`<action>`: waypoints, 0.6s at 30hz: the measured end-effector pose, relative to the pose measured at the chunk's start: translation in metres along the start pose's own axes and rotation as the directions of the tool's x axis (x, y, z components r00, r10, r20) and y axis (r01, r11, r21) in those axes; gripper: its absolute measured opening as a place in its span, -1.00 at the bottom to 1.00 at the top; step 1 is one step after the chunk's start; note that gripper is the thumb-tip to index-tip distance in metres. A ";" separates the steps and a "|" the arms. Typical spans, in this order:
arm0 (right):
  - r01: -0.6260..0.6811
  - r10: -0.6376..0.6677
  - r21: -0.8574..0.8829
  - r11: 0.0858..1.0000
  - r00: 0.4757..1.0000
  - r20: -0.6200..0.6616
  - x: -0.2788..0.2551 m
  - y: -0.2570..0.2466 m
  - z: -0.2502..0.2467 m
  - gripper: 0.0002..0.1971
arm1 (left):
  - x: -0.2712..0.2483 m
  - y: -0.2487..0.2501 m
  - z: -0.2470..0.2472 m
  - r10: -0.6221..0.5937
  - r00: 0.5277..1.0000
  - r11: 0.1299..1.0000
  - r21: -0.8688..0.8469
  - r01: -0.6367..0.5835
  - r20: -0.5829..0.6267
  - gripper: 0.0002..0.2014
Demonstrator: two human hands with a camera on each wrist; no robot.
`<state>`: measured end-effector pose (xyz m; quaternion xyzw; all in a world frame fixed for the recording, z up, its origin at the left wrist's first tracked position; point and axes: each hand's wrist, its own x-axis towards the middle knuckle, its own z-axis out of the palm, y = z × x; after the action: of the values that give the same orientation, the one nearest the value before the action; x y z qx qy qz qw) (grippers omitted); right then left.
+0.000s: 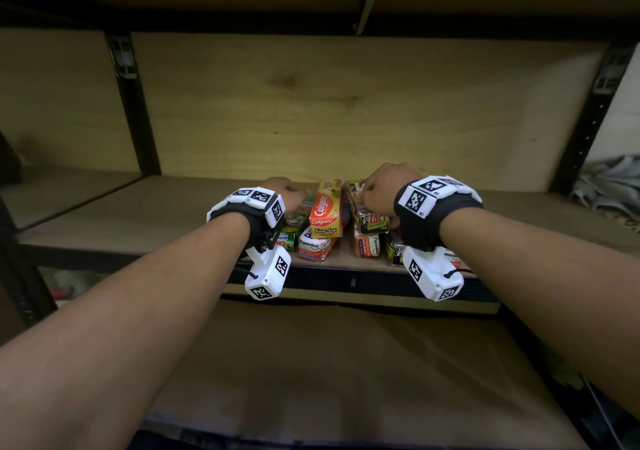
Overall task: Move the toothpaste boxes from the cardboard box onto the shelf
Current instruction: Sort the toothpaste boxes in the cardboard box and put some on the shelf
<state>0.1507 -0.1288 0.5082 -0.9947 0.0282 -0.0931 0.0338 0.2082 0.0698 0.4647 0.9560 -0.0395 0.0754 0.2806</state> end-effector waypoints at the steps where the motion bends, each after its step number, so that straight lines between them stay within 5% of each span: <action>1: -0.007 0.007 -0.009 1.000 1.000 0.000 -0.008 0.001 -0.005 -0.72 | -0.004 0.002 -0.004 0.011 1.000 1.000 0.012 -0.011 -0.007 -0.46; 12: 0.078 -0.081 -0.148 0.986 0.997 -0.013 -0.090 0.012 -0.022 -0.67 | -0.092 0.034 -0.025 0.141 0.989 0.985 -0.112 -0.134 0.052 -0.64; 18: 0.077 -0.074 -0.097 0.992 0.997 0.032 -0.134 0.029 -0.002 -0.63 | -0.139 0.034 0.002 0.113 0.971 0.971 -0.232 -0.062 0.212 -0.61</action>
<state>0.0169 -0.1497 0.4835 -0.9967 -0.0054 -0.0787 -0.0181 0.0675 0.0445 0.4580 0.9181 -0.1214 -0.0253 0.3763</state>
